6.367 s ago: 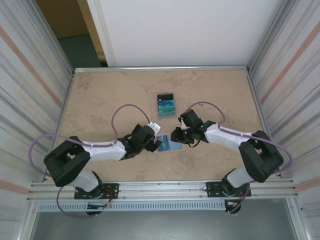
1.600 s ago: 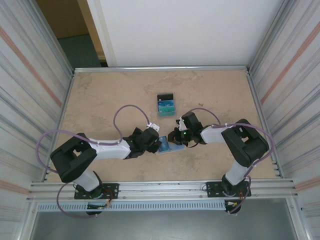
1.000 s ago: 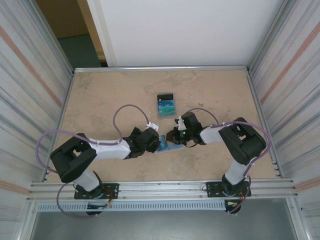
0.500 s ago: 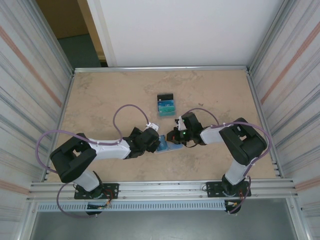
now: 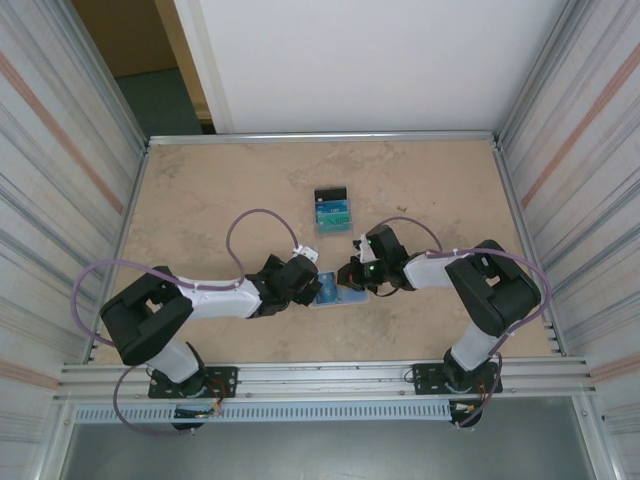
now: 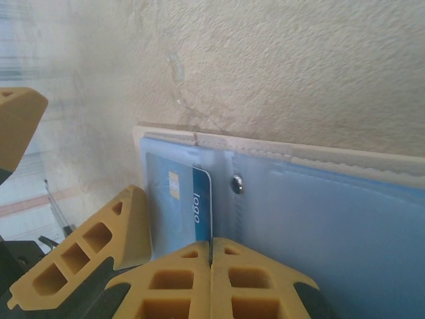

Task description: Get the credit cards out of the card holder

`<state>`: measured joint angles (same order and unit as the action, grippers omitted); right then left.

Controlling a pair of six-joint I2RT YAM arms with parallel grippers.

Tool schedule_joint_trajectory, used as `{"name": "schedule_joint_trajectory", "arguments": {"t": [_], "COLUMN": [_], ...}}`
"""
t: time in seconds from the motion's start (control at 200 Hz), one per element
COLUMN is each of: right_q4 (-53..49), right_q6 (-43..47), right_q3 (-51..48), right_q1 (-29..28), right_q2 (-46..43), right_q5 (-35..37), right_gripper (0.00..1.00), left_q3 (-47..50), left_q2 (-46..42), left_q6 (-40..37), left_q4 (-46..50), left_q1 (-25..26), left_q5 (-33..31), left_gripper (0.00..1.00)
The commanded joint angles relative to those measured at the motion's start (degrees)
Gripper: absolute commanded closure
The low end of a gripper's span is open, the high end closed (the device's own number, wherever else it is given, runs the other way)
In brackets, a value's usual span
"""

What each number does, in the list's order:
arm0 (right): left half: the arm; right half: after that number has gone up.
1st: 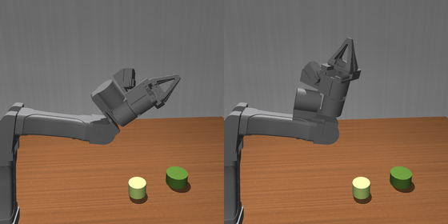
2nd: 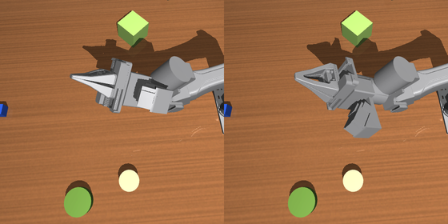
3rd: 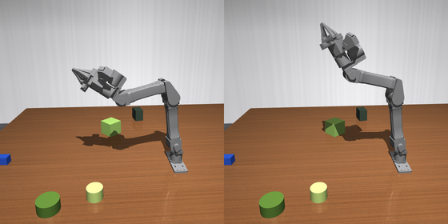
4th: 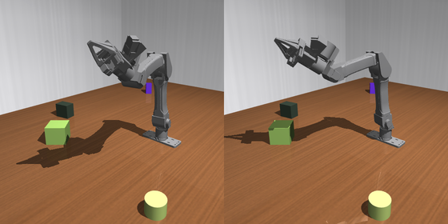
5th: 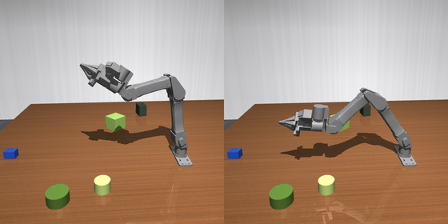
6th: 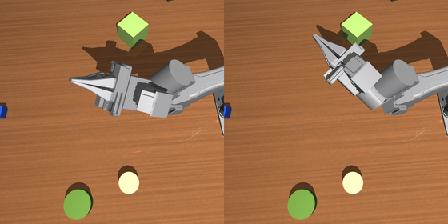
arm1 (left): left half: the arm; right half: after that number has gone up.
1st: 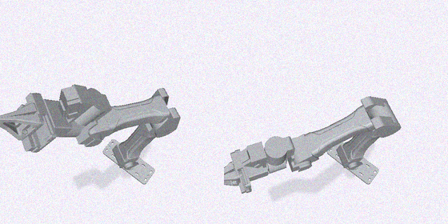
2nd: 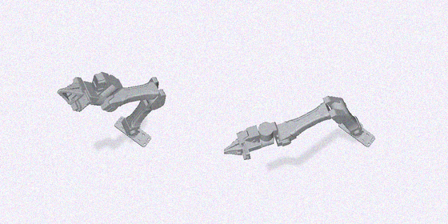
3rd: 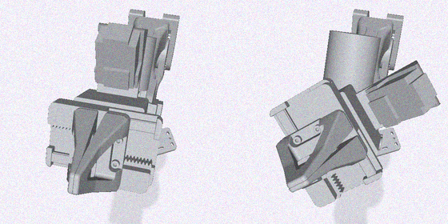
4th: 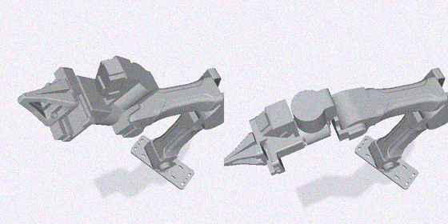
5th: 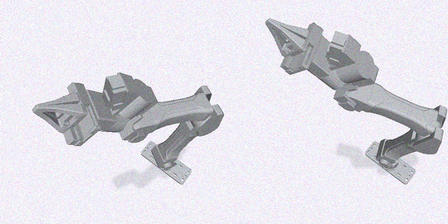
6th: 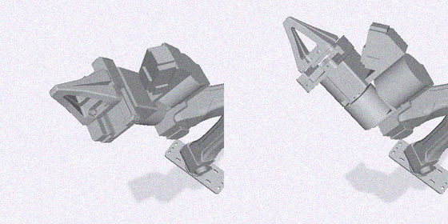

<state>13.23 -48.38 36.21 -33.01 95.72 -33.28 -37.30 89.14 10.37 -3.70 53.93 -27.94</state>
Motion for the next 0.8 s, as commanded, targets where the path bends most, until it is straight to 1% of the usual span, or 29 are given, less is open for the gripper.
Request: {"name": "schedule_joint_trajectory", "arguments": {"t": [0.0, 0.175, 0.441, 0.792], "right_q4": [-3.5, -4.5, -8.5, -10.0], "right_q6": [2.2, 2.7, 4.7, 5.5], "right_q3": [-0.6, -0.4, 0.3, 0.4], "right_q1": [0.8, 1.2, 1.5, 2.2], "right_q2": [-1.4, -1.7, -3.6, -4.9], "right_q5": [1.2, 1.1, 3.0, 3.9], "right_gripper": [1.00, 1.00, 1.00, 1.00], "left_q3": [0.2, 0.5, 0.2, -0.3], "left_q2": [0.0, -0.6, -1.7, -3.0], "left_q6": [-1.1, -1.1, -1.9, -3.2], "left_q4": [1.5, 1.9, 1.4, 1.0], "left_q1": [-0.6, -0.6, -0.6, -0.6], "left_q5": [-0.3, -0.4, 0.0, 0.3], "left_gripper": [0.01, 0.01, 0.01, 0.01]}}
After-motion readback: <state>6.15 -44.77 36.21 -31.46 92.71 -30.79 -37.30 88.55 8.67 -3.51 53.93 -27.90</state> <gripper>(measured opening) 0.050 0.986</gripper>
